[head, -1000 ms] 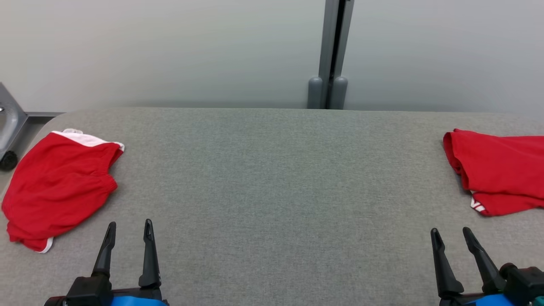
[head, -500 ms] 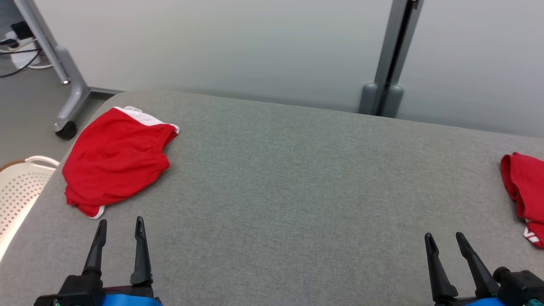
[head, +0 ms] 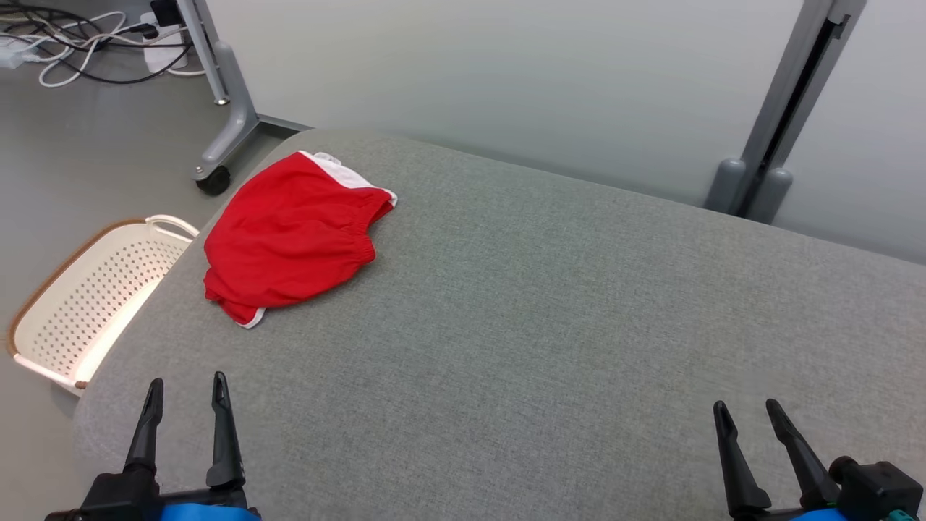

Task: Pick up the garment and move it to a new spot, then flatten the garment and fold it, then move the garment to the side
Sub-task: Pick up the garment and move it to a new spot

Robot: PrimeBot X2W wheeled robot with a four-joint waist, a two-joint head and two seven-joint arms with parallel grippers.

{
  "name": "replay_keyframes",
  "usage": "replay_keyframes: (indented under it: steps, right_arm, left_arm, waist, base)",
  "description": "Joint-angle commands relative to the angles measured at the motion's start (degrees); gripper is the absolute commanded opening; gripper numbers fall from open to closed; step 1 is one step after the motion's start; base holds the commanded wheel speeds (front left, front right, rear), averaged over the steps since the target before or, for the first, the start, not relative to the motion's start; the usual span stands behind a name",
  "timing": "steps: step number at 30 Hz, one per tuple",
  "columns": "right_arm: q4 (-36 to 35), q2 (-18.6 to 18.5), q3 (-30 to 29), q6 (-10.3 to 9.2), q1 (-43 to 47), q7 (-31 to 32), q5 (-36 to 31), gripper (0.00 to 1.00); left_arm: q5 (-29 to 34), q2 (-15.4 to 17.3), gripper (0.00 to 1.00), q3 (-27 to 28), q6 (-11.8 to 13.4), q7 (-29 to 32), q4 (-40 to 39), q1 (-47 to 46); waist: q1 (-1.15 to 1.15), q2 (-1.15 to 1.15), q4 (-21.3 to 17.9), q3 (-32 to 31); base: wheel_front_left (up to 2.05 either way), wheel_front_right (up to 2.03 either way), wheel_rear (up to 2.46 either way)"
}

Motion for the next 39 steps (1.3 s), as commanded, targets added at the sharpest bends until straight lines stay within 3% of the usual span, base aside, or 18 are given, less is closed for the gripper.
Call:
replay_keyframes:
  steps: [1, 11, 17, 24, 33, 39]
  right_arm:
    - [-0.09, -0.06, -0.05, 0.01, 0.14, -0.08, -0.41, 1.0]
    - [0.15, -0.05, 0.72, 0.01, -0.6, 0.12, -0.48, 1.0]
    - [-0.38, -0.06, 0.67, 0.01, -0.96, 0.36, -0.9, 1.0]
    - [-3.51, -0.06, -0.17, 0.01, -2.92, 1.37, -2.87, 1.0]
    - [-10.38, -1.5, -1.54, 0.01, -7.66, 4.54, -5.62, 1.0]
    - [-17.02, -3.39, -3.58, 0.01, -10.61, 7.19, -6.23, 1.0]
  left_arm:
    - [-0.08, 0.02, 1.0, -0.19, 0.36, -0.22, -0.43, 0.37]
    - [-0.68, 0.39, 1.0, 0.2, 0.75, -0.22, -0.37, 0.52]
    - [-1.05, 0.16, 1.0, 0.52, 1.36, -0.23, -0.65, -0.55]
    - [-2.86, 0.78, 1.0, 2.0, 1.02, -0.19, 1.3, -8.42]
    - [-5.47, 4.78, 1.0, 6.66, 0.89, -0.03, 6.57, -24.38]
    - [-7.24, 10.69, 1.0, 9.33, -0.2, 1.97, 13.98, -36.89]
  waist:
    - [0.0, -0.01, 0.93, 0.53]
    - [0.0, -0.01, 2.39, 0.87]
    - [0.0, -0.01, 1.09, 1.63]
    - [0.0, -0.01, -1.56, 5.25]
    - [0.0, -0.01, -7.06, 13.83]
    - [0.0, -0.01, -10.94, 20.97]
  base:
    - [0.0, 0.0, 0.0]
    - [0.0, 0.0, 0.0]
    - [0.0, 0.0, 0.0]
    - [0.0, 0.0, 0.0]
    - [0.0, 0.0, 0.0]
    - [0.0, 0.0, 0.0]
